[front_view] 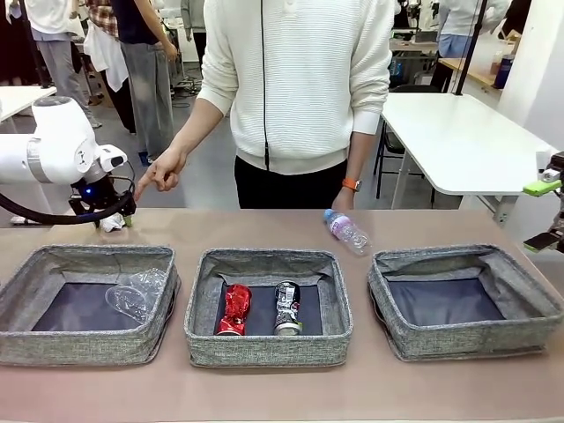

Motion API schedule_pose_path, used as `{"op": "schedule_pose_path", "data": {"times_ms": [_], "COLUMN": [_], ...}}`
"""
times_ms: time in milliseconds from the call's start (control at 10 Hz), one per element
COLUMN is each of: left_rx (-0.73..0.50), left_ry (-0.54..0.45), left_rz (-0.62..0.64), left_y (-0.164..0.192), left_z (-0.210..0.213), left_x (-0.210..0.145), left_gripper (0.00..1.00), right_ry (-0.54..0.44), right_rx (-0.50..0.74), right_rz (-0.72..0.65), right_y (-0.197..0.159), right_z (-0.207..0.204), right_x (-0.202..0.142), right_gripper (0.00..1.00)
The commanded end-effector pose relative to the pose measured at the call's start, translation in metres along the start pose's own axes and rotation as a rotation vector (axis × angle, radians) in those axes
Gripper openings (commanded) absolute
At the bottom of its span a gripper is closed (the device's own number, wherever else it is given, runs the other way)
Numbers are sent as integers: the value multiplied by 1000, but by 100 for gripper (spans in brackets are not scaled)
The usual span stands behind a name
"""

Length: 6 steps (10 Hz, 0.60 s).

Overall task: Sort the waste into the appropriate baskets.
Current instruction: Pick up the waste item pointed out by the person.

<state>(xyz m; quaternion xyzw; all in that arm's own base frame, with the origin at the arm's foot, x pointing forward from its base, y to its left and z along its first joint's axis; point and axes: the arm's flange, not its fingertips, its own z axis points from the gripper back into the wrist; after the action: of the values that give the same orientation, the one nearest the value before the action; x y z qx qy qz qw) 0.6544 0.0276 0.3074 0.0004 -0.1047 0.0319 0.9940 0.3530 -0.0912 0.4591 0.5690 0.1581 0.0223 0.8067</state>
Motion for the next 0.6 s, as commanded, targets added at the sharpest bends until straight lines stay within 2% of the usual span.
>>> {"op": "schedule_pose_path", "data": {"times_ms": [0,200,300,400,500], "left_rx": [65,97,118,133,139], "left_ry": [35,80,109,135,152], "left_rz": [9,-9,-4,0,4], "left_y": [-5,-8,-9,-10,-11], "left_z": [-2,-5,-7,-9,-10], "left_x": [6,6,8,8,7], "left_gripper": [0,0,14,5,0], "right_ry": [-1,-1,-1,-1,-1], "right_rx": [7,7,7,7,7], "right_rz": [-10,-10,-10,-10,-10], "right_y": [4,4,4,4,4], "right_z": [0,0,0,0,0], "right_x": [-1,-1,-1,-1,-1], "right_gripper": [100,100,100,100,100]}}
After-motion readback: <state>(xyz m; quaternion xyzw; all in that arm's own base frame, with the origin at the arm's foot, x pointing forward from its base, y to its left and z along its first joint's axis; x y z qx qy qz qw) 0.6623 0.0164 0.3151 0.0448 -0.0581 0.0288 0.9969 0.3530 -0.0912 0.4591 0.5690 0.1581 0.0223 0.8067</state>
